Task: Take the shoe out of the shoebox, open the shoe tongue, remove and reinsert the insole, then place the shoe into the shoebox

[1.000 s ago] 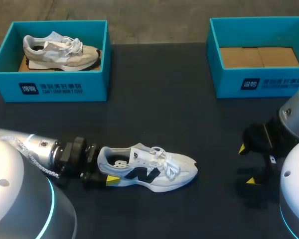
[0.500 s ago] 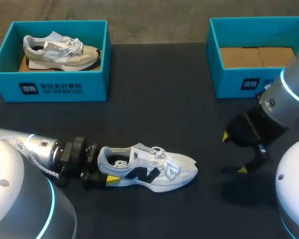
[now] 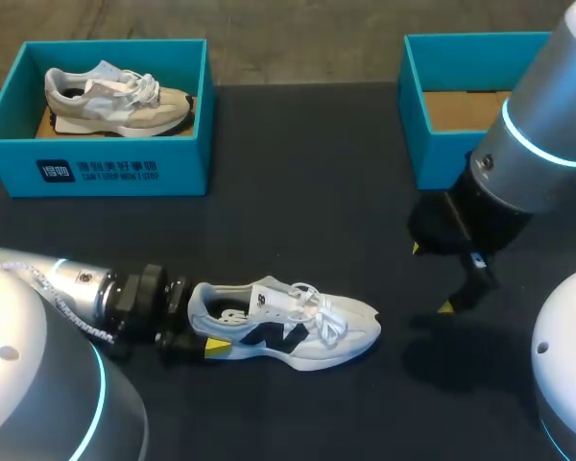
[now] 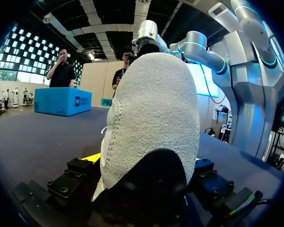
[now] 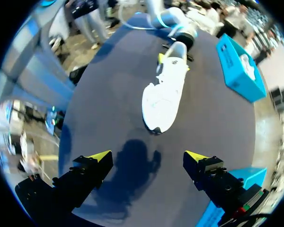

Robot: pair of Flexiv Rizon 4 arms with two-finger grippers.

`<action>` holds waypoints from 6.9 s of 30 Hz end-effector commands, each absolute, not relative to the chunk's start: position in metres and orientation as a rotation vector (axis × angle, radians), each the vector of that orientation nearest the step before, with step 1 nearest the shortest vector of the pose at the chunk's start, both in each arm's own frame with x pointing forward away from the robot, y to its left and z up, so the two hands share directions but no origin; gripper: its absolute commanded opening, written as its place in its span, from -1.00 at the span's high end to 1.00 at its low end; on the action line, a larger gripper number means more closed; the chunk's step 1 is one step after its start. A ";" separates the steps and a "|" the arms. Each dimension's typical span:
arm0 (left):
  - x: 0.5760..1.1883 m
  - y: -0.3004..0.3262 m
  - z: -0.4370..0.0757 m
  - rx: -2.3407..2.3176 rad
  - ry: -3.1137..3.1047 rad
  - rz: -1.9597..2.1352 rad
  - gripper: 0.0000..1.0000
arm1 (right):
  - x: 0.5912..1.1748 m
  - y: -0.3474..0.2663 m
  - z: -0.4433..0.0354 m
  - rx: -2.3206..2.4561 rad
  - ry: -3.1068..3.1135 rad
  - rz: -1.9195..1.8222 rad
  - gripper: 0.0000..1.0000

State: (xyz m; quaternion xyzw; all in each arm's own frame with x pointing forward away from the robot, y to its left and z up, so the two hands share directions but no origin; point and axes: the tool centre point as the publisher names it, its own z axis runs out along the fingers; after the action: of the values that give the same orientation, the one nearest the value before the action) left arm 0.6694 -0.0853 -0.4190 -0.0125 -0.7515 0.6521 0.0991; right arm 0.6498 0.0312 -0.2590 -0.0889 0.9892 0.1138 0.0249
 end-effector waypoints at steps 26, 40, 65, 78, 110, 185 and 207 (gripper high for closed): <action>0.669 -0.087 -0.421 -0.033 -2.225 1.930 1.00 | 0.688 0.083 -0.267 1.076 2.949 0.095 -1.00; 0.669 -0.087 -0.421 -0.033 -2.225 1.930 1.00 | 0.659 0.150 -0.267 1.878 2.579 0.194 -1.00; 0.669 -0.087 -0.421 -0.033 -2.225 1.930 1.00 | 0.639 0.214 -0.273 2.122 2.160 -0.065 -1.00; 0.669 -0.087 -0.421 -0.033 -2.225 1.930 1.00 | 0.645 0.245 -0.283 2.089 2.016 -0.158 -1.00; 0.669 -0.087 -0.421 -0.033 -2.225 1.930 1.00 | 0.636 0.274 -0.318 2.186 1.403 -0.370 -1.00; 0.669 -0.087 -0.421 -0.033 -2.225 1.930 1.00 | 0.656 0.154 -0.337 2.449 2.314 0.175 1.00; 0.669 -0.087 -0.421 -0.033 -2.225 1.930 1.00 | 0.650 0.130 -0.327 2.210 2.642 0.609 -1.00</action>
State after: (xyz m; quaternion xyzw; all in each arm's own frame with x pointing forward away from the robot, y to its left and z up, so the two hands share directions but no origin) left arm 0.6695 -0.0864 -0.4188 -0.0120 -0.7518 0.6519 0.0982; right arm 0.6566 0.1403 -0.3376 0.6399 0.7619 0.0707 -0.0708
